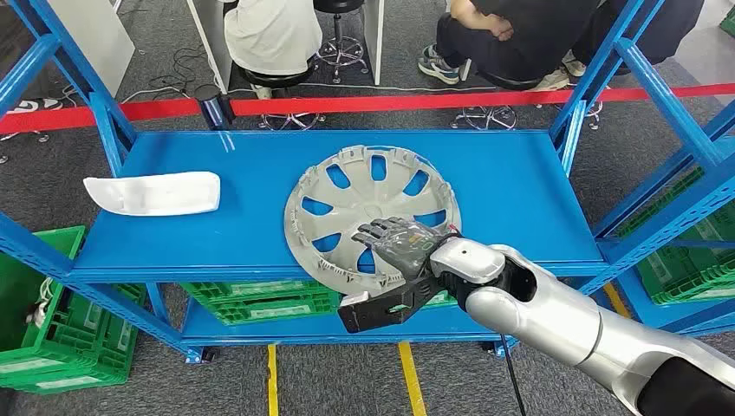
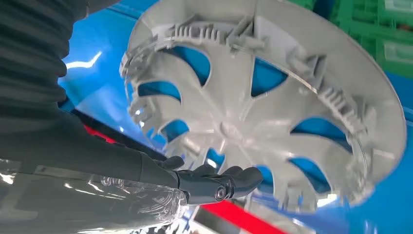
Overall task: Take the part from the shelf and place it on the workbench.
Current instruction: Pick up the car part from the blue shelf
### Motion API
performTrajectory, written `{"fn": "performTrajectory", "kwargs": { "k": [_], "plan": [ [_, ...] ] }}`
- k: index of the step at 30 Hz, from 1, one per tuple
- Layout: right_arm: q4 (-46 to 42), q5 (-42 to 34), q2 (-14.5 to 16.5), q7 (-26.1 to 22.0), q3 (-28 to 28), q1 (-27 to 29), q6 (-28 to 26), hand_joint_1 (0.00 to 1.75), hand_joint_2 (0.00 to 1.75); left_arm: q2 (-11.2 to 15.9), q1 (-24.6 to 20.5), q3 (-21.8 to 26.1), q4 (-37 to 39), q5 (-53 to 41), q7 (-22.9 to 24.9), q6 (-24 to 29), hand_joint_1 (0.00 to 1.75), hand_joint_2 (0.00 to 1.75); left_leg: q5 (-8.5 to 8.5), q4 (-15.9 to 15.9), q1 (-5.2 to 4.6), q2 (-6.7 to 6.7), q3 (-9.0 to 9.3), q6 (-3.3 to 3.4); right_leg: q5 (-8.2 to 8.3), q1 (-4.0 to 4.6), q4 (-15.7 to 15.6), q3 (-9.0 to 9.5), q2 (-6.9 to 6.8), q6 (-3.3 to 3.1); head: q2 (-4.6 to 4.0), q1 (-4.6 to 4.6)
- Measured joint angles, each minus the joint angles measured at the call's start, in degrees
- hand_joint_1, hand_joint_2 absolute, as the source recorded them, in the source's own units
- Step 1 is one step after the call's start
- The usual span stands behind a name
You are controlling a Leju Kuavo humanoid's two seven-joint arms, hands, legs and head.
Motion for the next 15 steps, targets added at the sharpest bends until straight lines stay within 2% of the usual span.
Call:
{"fn": "performTrajectory", "kwargs": {
  "k": [15],
  "plan": [
    [9.7,-5.9,-0.2,5.3,3.7,-1.1,0.9,0.00,1.75,0.2,0.0,0.0,0.0,0.6,0.4,0.2,0.00,0.00,0.02,0.0,-0.02,-0.68,-0.03,0.03,0.00,0.00,0.0,0.01,-0.25,0.00,0.00,0.02]
  ]
}}
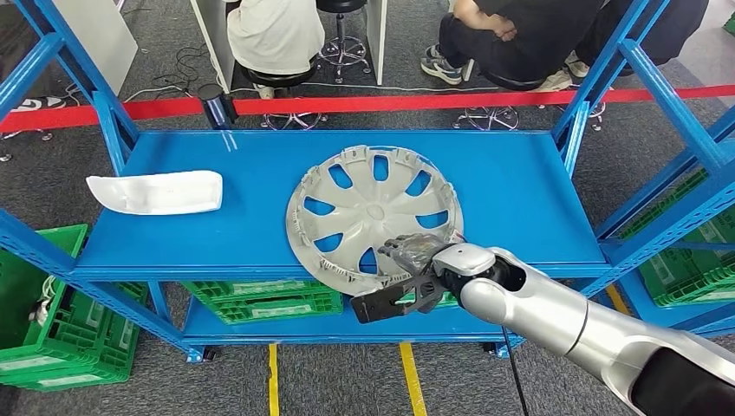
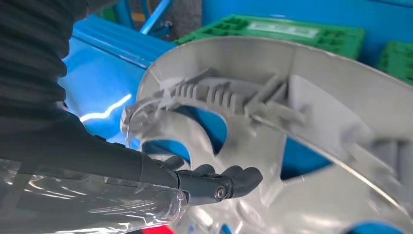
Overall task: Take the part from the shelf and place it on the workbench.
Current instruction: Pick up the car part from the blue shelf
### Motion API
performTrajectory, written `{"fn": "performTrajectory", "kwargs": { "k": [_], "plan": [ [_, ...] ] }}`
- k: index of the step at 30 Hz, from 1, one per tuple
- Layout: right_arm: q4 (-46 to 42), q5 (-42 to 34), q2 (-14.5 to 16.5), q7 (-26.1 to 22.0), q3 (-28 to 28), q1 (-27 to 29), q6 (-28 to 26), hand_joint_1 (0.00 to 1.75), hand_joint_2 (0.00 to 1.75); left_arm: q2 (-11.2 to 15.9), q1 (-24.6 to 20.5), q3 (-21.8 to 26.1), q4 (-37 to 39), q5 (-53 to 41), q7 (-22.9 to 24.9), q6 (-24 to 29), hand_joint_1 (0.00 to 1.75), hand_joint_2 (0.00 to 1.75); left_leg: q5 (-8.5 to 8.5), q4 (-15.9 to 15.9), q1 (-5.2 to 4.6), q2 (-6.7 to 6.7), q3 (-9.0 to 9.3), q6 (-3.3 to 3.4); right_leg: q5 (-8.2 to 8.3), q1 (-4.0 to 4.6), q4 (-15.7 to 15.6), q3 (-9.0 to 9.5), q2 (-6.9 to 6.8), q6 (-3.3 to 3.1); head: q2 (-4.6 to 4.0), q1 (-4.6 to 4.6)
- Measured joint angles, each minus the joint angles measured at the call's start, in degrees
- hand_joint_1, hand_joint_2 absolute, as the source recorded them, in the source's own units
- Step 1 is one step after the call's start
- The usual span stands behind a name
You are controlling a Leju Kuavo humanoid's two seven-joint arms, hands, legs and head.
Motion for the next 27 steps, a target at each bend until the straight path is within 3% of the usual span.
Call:
{"fn": "performTrajectory", "kwargs": {
  "k": [10,14,27],
  "plan": [
    [2.4,-1.5,-0.1,1.1,0.4,-0.2,0.6,0.00,1.75,0.0,0.0,0.0,0.0,0.2,0.0,0.0,0.00,0.00,0.01,0.0,0.00,-0.09,-0.01,0.00,0.00,0.00,0.0,0.02,-0.03,0.00,0.00,-0.01],
    [3.0,-1.6,-0.1,1.1,0.5,-0.3,0.6,1.74,1.75,0.0,0.0,0.0,0.0,0.3,0.0,0.0,0.00,0.00,0.01,0.0,0.00,-0.08,-0.01,0.00,0.00,0.00,0.0,0.02,-0.03,0.00,0.00,-0.01],
    [4.2,-2.1,0.2,0.8,1.7,-1.1,-1.1,1.75,1.75,0.0,0.0,0.0,0.0,0.8,0.1,0.1,0.00,0.00,0.03,0.0,-0.01,-0.04,0.01,0.03,0.00,0.00,0.0,0.08,-0.06,0.00,0.00,0.00]
  ]
}}
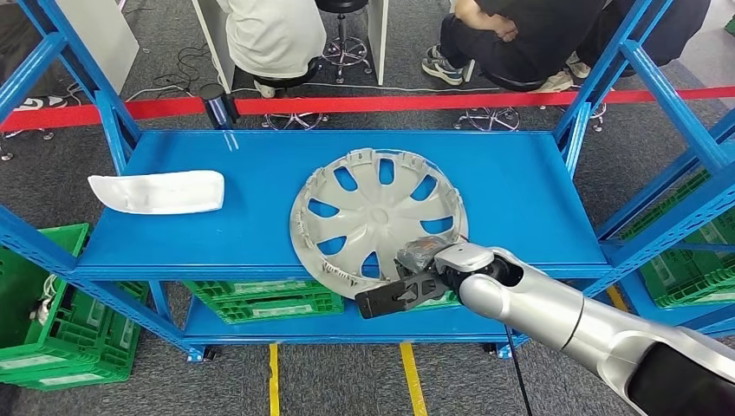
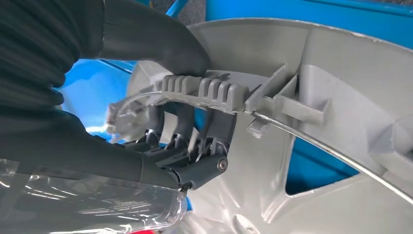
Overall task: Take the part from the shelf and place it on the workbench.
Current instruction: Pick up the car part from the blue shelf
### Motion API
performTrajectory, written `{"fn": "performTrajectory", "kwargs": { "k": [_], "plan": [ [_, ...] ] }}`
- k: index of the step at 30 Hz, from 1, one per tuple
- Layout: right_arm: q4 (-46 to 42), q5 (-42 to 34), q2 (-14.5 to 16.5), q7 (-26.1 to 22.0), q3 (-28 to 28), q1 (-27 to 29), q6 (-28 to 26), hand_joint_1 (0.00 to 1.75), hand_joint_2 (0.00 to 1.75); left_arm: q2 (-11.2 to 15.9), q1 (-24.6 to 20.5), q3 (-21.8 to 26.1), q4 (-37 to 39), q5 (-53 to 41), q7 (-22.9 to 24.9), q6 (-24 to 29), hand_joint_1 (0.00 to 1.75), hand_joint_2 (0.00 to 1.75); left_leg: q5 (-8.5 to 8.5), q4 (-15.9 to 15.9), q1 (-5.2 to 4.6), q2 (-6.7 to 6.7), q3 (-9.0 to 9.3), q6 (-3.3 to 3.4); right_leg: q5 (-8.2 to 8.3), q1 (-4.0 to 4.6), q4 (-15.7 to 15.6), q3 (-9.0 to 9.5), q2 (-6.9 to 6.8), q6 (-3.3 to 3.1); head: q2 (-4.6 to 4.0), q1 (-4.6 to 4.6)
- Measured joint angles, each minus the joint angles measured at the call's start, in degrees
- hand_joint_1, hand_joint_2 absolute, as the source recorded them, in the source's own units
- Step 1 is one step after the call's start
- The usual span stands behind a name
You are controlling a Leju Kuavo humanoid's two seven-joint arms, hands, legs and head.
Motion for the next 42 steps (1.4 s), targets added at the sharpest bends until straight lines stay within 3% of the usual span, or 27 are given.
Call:
{"fn": "performTrajectory", "kwargs": {
  "k": [26,32,37,42],
  "plan": [
    [0.1,0.9,0.3,-1.6,1.0,0.5,-1.4,1.75,1.75,0.2,0.0,0.0,0.0,3.0,-1.0,1.0,0.00,0.00,0.02,0.0,-0.05,-0.26,0.01,0.03,0.00,-0.01,0.0,0.02,-0.03,0.00,0.00,0.00],
    [-1.9,0.2,0.3,-8.5,-1.8,3.5,-16.9,1.75,1.75,0.2,0.0,0.0,0.1,4.0,-1.0,1.1,0.00,0.00,0.03,0.0,-0.05,-0.30,0.00,0.03,0.01,-0.02,0.0,0.03,-0.09,0.01,0.00,-0.01],
    [-5.3,-1.5,0.3,-12.1,-6.0,5.9,-23.9,1.75,1.75,0.1,0.0,0.0,0.1,4.3,-1.0,1.2,0.00,0.00,0.04,0.0,-0.04,-0.37,-0.01,0.03,0.00,-0.01,0.0,0.03,-0.18,0.00,0.00,-0.03],
    [-11.1,-7.0,0.6,-20.3,-13.0,11.3,-38.1,1.75,1.75,0.0,0.1,0.0,0.1,4.7,-1.1,1.2,0.00,0.00,0.04,0.0,-0.04,-0.53,-0.07,0.04,-0.01,-0.01,0.0,0.03,-0.39,0.00,0.00,-0.03]
  ]
}}
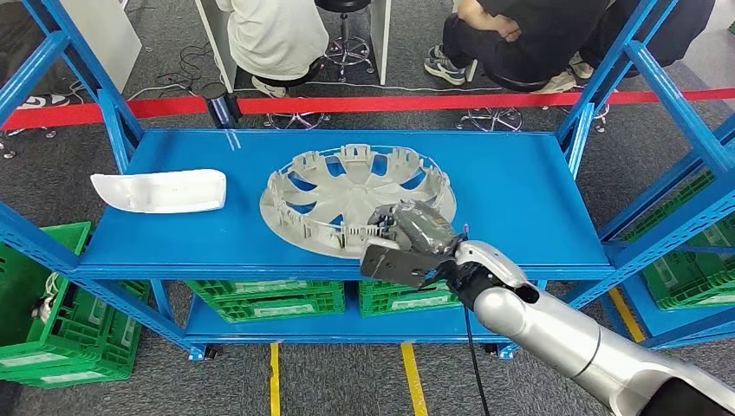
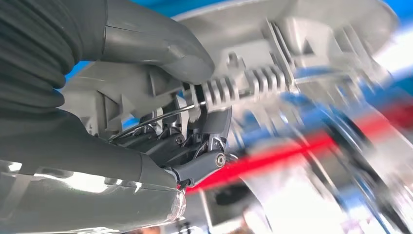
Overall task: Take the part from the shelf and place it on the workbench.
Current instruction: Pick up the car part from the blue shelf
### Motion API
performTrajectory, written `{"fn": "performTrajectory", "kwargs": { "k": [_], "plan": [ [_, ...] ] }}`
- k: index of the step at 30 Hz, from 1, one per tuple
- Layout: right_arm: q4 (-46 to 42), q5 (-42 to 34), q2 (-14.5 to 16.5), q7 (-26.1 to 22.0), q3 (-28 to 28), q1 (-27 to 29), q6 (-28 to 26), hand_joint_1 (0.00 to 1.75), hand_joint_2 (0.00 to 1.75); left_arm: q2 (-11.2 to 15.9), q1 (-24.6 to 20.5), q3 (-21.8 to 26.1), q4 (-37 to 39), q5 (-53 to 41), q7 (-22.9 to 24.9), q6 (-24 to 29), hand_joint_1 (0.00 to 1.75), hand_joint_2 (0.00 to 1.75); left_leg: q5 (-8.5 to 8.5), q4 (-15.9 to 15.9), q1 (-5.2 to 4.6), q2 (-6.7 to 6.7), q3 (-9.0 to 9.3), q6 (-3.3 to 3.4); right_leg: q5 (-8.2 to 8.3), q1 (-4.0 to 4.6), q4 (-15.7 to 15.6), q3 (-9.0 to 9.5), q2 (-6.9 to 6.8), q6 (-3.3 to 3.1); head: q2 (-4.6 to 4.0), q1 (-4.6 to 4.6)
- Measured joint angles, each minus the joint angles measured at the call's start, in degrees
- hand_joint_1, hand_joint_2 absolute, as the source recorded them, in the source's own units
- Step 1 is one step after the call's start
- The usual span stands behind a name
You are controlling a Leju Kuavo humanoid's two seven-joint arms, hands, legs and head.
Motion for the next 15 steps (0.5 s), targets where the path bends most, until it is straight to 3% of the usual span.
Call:
{"fn": "performTrajectory", "kwargs": {
  "k": [5,11,15],
  "plan": [
    [-9.3,-6.5,0.5,-7.1,-7.7,5.8,-7.8,1.75,1.75,0.0,0.1,-0.1,0.0,0.5,-1.0,0.0,0.00,0.00,0.00,0.0,-0.02,0.01,-0.05,0.00,-0.02,-0.01,0.0,-0.02,-0.06,0.01,0.00,0.04],
    [-20.4,-9.1,1.6,-11.6,-14.5,10.4,-11.9,1.75,1.75,0.0,0.2,-0.9,0.0,0.8,-4.4,-0.5,0.00,0.00,0.00,0.0,-0.04,0.04,-0.04,0.00,-0.03,-0.03,0.0,-0.02,-0.08,0.01,0.00,0.07],
    [-25.6,-9.5,1.9,-11.9,-17.3,12.1,-12.2,1.75,1.75,0.0,0.1,-1.2,0.0,0.9,-5.0,-0.6,0.00,1.75,0.00,0.0,-0.05,0.16,0.00,0.01,-0.03,-0.04,0.0,-0.02,-0.03,0.02,0.00,0.05]
  ]
}}
